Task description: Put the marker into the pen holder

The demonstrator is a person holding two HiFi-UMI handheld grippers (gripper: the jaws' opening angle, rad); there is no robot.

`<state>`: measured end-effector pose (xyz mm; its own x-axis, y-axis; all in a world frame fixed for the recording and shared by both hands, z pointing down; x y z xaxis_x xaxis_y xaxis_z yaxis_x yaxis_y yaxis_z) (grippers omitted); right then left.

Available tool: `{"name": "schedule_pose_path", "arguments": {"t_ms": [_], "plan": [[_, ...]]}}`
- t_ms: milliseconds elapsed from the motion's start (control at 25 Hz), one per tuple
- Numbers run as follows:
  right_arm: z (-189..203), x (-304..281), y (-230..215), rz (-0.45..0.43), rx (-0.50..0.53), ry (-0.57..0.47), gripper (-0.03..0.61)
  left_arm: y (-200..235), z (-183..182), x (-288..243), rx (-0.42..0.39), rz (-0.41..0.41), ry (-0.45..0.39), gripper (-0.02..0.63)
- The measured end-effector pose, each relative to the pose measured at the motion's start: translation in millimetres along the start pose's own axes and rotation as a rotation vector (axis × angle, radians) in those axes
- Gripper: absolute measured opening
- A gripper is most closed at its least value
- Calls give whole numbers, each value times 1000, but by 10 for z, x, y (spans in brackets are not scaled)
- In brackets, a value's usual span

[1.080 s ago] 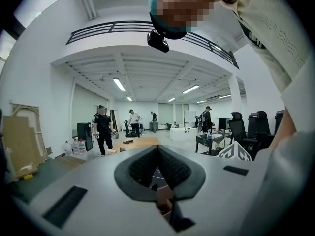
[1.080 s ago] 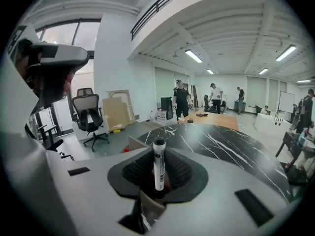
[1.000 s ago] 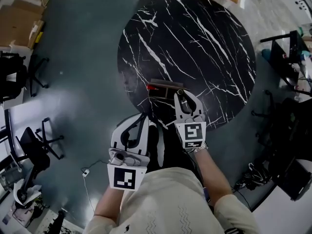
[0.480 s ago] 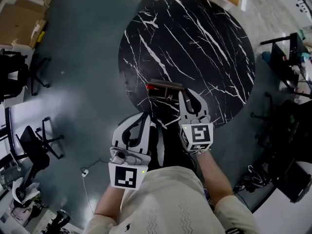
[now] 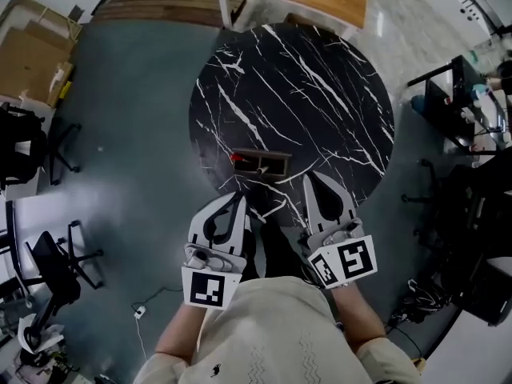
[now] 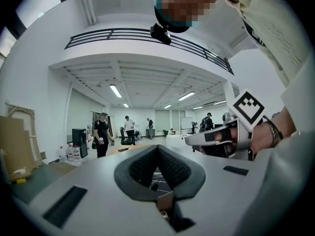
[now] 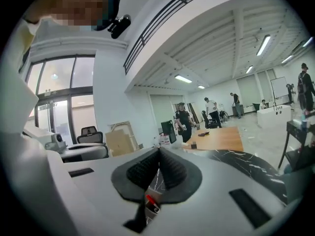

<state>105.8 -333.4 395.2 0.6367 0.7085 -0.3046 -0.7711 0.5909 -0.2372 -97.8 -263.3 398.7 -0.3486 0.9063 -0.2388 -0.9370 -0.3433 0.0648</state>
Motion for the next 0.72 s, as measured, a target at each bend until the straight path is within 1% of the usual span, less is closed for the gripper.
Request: {"name": "schedule_pose_path", "arguments": {"t_ms": [120,240,440,600,720], "plan": [[-220,255,170,8,61,-37,17,-39,-83,91,-2,1,-25,11],[-280,463,297,28,97,-47,17,-86,-137,182,4,1,-49,11],[-204,660,410,48,90,-44,17,-134,-142,358,7,5,-74,11],[-143,722,427,68,67,-33,17,-156,-130,418,28,-3,-87,11],[-152,732,449,70,69,-34,17,-175,-135,433,31,4,-90,11]]}}
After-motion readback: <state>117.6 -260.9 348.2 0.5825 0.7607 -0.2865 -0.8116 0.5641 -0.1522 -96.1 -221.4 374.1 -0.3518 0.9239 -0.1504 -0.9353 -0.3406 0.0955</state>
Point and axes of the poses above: the fingertips, and each gripper's own axes: x backward along the fingers, y to its left, z out of its underside, the point moved 10 cm from there along x, backward along the fingers, and after that the axes turned 5 degrees about y, right-handed, at the moved point
